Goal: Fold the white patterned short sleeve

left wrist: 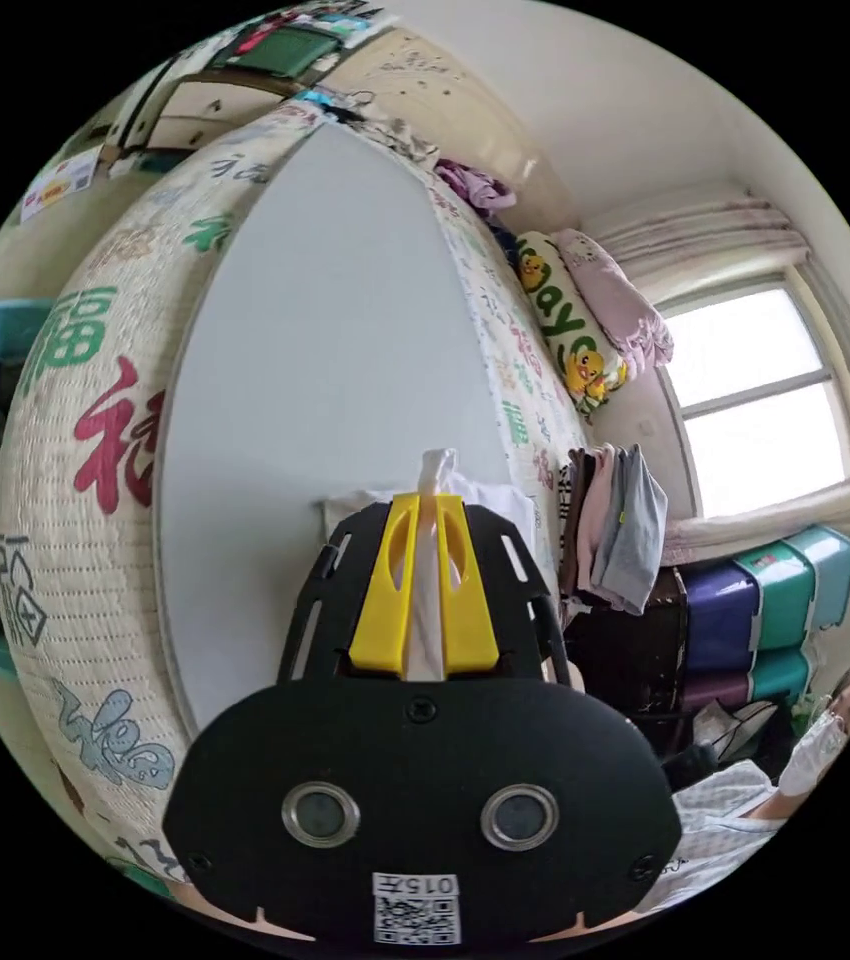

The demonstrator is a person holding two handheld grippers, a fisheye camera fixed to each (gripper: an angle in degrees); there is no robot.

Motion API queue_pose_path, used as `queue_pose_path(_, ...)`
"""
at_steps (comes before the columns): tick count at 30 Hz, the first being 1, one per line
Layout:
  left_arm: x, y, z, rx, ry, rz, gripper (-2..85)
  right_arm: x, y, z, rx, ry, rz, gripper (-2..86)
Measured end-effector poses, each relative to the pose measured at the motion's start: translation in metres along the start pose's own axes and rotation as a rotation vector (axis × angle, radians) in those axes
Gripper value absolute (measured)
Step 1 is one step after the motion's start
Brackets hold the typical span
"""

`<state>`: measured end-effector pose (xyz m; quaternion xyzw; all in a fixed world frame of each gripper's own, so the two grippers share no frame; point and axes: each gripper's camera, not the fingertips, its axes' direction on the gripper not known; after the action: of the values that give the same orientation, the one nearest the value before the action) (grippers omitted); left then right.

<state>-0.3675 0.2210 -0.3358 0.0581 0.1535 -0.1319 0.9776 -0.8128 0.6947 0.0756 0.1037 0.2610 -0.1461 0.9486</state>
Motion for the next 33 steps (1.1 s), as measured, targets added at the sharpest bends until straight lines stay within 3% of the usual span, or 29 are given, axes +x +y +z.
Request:
queue_pose_path(6,-0.042,0.017,-0.029,0.172,0.142,-0.068,3.7,-0.009,-0.041,0.045,-0.092,0.02,-0.029,0.2)
queue_pose_path(11,-0.04,0.018,-0.028,0.079,0.112,-0.034,8.9,-0.003,-0.058,0.082,-0.177,0.039,0.022,0.3)
queue_pose_path(15,-0.021,0.015,-0.008,-0.05,-0.076,0.028,6.3,-0.008,-0.07,0.093,-0.207,0.043,-0.009,0.4)
queue_pose_path(18,-0.009,0.015,-0.012,-0.048,-0.186,0.035,1.8,-0.033,-0.068,0.086,-0.218,-0.133,-0.234,0.6)
queue_pose_path(22,0.001,0.023,-0.021,-0.044,-0.304,0.042,0.9,-0.054,-0.061,0.073,-0.219,-0.151,-0.309,1.5)
queue_pose_path(25,0.013,0.044,-0.049,0.004,-0.281,0.094,2.3,-0.033,-0.049,0.036,-0.114,-0.061,-0.244,3.8)
queue_pose_path(27,0.024,0.068,-0.066,0.004,-0.25,0.149,4.2,0.003,-0.036,-0.001,-0.03,0.104,-0.124,5.4)
queue_pose_path(30,0.043,0.127,-0.084,-0.05,-0.158,0.212,7.3,0.057,-0.017,-0.041,0.02,0.266,0.051,6.8)
queue_pose_path(33,0.057,0.196,-0.091,-0.063,-0.178,0.233,8.3,0.102,-0.004,-0.058,0.016,0.317,0.201,8.0)
